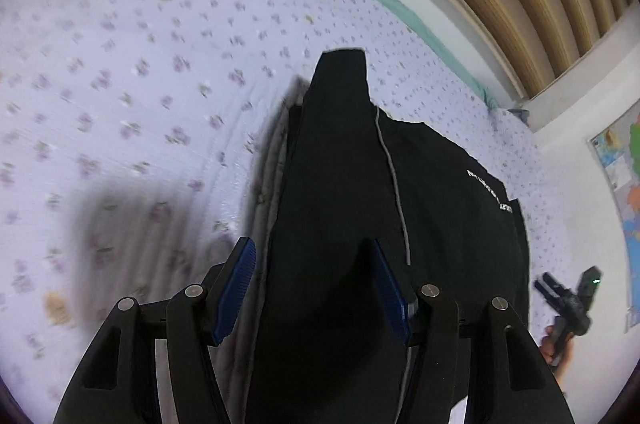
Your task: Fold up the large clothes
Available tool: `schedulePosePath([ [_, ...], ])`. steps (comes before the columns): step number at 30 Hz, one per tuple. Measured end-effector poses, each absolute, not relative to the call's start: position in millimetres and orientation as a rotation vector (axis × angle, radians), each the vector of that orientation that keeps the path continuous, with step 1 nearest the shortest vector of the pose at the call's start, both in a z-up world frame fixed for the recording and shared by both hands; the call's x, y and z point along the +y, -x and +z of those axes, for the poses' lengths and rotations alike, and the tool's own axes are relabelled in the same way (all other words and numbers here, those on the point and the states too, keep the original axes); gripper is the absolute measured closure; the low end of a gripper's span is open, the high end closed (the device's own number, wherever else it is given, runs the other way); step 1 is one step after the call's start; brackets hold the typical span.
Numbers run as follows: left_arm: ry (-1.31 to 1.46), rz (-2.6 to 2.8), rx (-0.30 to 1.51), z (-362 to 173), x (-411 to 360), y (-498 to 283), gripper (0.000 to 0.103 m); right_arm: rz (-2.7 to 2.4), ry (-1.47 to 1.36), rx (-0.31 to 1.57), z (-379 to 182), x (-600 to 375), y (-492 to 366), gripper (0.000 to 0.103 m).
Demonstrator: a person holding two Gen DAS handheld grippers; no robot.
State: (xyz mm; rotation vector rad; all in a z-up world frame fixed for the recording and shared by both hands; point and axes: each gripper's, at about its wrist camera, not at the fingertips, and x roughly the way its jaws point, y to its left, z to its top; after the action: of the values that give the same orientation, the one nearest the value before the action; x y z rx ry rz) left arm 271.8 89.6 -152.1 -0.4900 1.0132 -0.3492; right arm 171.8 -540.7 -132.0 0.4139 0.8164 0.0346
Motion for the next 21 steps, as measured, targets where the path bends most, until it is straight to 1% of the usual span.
schedulePosePath([
  [3, 0.603, -0.391, 1.012, -167, 93, -280, 0.042, 0.064, -0.456, 0.873, -154, -546, -190, 0.010],
  [6, 0.621, -0.418, 1.022, -173, 92, -286, 0.041, 0.100, -0.496, 0.914, -171, -549, -205, 0.010],
  [9, 0.624, -0.443, 1.057, -181, 87, -295, 0.033, 0.163, -0.578, 0.944, -188, -552, -216, 0.009],
  [10, 0.643, -0.457, 1.073, -186, 86, -298, 0.030, 0.192, -0.634, 0.949, -195, -555, -219, 0.008],
  [11, 0.665, -0.472, 1.086, -189, 86, -301, 0.030, 0.200, -0.661, 0.949, -200, -557, -221, 0.005],
  [15, 0.723, -0.541, 1.120, -193, 82, -307, 0.030, 0.245, -0.684, 0.963, -200, -555, -221, 0.004],
  [19, 0.763, -0.619, 1.081, -182, 79, -302, 0.030, 0.369, -0.760, 0.932, -193, -550, -218, 0.002],
  [21, 0.798, -0.619, 1.094, -186, 80, -305, 0.029, 0.356, -0.737, 0.938, -193, -545, -221, 0.000],
])
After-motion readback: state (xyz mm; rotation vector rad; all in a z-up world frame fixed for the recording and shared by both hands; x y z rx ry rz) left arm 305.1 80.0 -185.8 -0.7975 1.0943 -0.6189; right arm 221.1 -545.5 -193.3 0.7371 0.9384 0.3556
